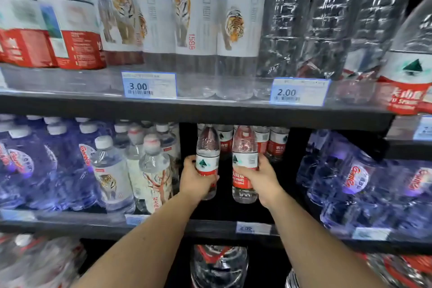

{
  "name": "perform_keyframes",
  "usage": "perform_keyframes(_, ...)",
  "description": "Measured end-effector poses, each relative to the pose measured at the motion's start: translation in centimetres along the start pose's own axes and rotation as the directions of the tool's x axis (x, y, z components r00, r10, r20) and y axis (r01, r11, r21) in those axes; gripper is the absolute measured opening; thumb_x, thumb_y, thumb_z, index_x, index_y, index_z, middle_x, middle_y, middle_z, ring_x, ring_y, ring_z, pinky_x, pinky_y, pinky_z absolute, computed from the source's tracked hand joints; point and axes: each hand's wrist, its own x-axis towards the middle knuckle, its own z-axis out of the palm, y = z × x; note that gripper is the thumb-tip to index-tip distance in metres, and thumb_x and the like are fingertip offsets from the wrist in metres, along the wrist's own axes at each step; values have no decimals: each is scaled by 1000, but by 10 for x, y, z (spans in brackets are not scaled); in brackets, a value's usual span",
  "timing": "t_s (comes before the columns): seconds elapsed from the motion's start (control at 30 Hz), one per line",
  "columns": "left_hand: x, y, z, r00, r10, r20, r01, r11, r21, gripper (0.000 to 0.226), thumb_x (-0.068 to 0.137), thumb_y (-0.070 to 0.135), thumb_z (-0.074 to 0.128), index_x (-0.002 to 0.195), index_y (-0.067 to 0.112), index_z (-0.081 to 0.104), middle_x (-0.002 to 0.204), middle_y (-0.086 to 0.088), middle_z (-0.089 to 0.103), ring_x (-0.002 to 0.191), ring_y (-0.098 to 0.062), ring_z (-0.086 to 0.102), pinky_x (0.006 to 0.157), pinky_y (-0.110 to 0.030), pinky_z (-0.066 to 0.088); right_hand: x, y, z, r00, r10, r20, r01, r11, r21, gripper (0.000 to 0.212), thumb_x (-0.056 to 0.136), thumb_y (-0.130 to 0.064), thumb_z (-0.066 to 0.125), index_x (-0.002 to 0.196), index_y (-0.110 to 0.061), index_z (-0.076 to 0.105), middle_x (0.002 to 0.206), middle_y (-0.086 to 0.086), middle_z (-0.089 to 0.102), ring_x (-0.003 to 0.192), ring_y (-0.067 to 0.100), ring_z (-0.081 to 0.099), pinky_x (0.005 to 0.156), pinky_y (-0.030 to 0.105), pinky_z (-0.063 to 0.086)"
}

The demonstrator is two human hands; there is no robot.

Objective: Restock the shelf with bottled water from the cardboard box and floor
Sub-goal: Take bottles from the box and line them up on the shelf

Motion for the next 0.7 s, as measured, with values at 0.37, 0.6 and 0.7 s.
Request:
perform_keyframes(0.37, 2, -15, -5, 996, -4, 90, 5, 1000, -14, 84, 71, 3, 82, 137, 20, 32, 111, 8, 56, 104, -10, 54, 86, -24, 41, 17, 8, 6, 973, 95, 212, -40, 967, -252, 77, 69, 2, 79, 134, -27, 48, 129, -1, 62, 120, 18, 57, 107, 44, 44)
perform_keyframes(0.6, 6, -20, 1, 999, -36, 4, 35, 992, 125, 77, 62, 14, 87, 125, 19, 43, 123, -2, 58, 112, -19, 57, 90, -30, 46, 6, 15, 30, 990, -44, -135, -25, 880, -474, 87, 50, -26, 93, 117, -23, 38, 123, 0, 50, 119, 19, 51, 102, 43, 46)
perform_keyframes(0.7, 18, -20, 4, 997, -78, -22, 80, 989, 125, 70, 65, 7, 86, 123, 13, 47, 118, -5, 63, 108, -23, 60, 83, -29, 45, 13, 11, 31, 994, -62, -92, 15, 896, -445, 71, 60, -15, 90, 116, -20, 46, 113, -3, 58, 107, 16, 59, 93, 33, 49)
